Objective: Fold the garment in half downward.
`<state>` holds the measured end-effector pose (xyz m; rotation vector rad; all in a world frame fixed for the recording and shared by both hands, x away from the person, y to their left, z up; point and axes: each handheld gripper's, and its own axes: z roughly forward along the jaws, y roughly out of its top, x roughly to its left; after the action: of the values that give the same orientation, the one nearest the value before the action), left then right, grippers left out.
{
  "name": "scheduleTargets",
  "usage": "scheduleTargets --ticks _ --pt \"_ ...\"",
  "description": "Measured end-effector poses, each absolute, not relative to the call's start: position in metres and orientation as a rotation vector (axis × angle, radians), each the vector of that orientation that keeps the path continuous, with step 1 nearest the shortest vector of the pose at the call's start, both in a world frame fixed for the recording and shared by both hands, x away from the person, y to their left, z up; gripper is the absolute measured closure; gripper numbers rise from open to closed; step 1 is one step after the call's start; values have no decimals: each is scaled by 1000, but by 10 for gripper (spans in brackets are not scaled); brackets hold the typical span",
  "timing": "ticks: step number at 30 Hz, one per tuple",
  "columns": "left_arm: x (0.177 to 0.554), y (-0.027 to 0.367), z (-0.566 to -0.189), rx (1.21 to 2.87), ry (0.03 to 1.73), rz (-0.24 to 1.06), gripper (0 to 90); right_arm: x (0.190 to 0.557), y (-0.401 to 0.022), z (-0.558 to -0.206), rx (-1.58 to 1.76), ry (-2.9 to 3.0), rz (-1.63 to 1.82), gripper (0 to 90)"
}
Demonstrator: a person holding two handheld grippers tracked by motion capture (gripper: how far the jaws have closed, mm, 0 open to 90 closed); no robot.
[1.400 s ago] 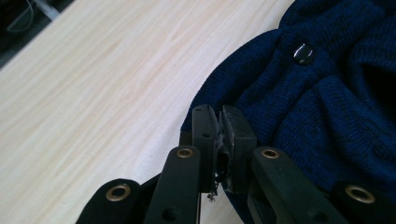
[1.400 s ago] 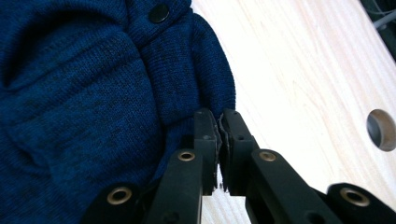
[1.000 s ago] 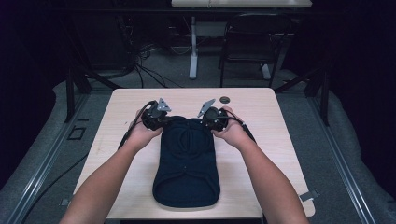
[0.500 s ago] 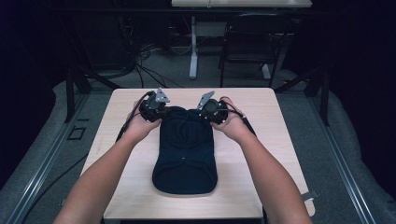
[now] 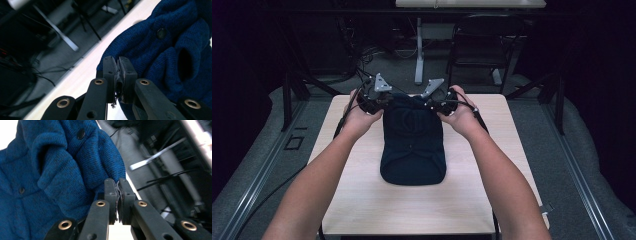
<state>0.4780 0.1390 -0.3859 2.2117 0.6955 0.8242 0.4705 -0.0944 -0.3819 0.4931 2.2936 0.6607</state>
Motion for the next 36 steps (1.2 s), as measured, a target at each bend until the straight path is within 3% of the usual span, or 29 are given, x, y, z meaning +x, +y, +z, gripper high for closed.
scheduleTargets --ticks 4,7,17,36 --pt "476 138 -373 2151 698 885 851 470 -96 -370 521 2219 717 867" --pt "475 134 -386 2191 693 898 851 470 -95 -379 515 2230 693 867" --pt "472 132 -420 2242 700 845 851 468 -94 -416 514 2293 640 867" --pt "459 134 -422 2222 690 835 850 455 -95 -419 471 2282 632 865"
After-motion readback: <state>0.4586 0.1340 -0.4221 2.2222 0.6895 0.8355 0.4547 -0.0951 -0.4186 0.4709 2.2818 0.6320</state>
